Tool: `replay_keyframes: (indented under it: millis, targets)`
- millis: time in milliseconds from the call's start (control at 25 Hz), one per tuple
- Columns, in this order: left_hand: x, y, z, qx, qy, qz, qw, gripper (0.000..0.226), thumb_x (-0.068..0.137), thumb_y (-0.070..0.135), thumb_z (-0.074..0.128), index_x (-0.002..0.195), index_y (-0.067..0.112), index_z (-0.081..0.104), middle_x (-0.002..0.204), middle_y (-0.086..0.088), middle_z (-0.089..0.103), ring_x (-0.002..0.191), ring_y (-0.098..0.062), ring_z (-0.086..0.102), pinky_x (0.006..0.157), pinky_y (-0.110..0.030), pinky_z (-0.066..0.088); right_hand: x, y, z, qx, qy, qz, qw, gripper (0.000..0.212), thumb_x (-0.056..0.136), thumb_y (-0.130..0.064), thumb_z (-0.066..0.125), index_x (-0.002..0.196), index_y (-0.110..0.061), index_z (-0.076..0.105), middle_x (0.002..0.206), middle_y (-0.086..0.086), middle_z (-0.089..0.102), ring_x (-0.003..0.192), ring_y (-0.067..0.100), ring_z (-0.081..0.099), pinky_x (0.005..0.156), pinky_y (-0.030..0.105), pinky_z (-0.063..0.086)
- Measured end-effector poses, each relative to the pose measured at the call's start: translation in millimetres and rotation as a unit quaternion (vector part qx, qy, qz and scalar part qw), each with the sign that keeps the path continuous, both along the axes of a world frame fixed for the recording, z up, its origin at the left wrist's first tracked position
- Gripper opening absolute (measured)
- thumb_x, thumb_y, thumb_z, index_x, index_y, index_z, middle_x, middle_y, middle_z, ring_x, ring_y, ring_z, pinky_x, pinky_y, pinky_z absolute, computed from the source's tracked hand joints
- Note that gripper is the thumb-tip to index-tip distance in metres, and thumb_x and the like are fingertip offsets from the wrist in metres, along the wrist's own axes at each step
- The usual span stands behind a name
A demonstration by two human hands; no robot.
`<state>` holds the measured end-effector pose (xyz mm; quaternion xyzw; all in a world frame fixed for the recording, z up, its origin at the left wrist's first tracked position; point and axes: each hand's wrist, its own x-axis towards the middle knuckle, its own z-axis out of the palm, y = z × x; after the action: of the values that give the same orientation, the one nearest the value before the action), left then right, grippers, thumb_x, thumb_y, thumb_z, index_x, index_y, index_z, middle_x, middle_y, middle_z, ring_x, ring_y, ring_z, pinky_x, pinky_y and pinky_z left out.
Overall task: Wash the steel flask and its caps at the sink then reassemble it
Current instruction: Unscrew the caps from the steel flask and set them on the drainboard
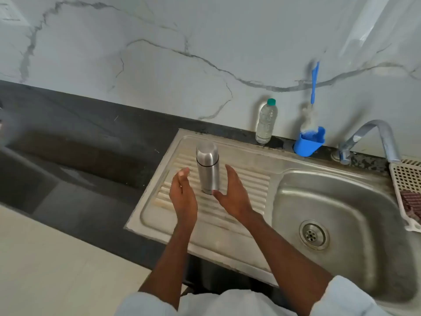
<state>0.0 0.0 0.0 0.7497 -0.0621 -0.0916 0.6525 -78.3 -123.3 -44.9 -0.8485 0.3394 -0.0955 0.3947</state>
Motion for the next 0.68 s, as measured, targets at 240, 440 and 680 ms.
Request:
replay_keyframes:
  millis: [240,440,680]
  targets:
    - [51,-31,30,-0.068,-0.003,-0.138,0.988,0.037,0.106,0.055,0.048,0.123,0.031,0.071,0.123,0.006,0.074,0.12,-0.012,0.067,0.103,-0.034,0.054,54,1,20,0.151,-0.076,-0.054,0.984,0.081,0.068,-0.046,0.092,0.133,-0.037,0.044,0.12,-0.016,0.066,0.106,0.012,0.067,0.087,0.036,0.056]
    - [51,-43,45,-0.029,-0.079,-0.218,0.972,0.051,0.089,0.057,0.068,0.126,0.021,0.07,0.118,0.009,0.073,0.112,-0.006,0.068,0.089,-0.015,0.053,40,-10,30,0.174,-0.07,-0.029,0.982,0.08,0.059,-0.053,0.093,0.128,-0.036,0.058,0.114,-0.015,0.072,0.102,0.006,0.068,0.093,0.041,0.059]
    - [30,-49,81,-0.143,0.014,-0.285,0.948,0.051,0.087,0.042,0.077,0.127,0.012,0.068,0.121,-0.004,0.075,0.115,-0.027,0.07,0.094,-0.04,0.059,-20,-30,84,0.264,-0.092,0.058,0.959,0.06,0.069,-0.033,0.094,0.123,-0.035,0.067,0.115,-0.009,0.074,0.108,0.012,0.068,0.103,0.046,0.055]
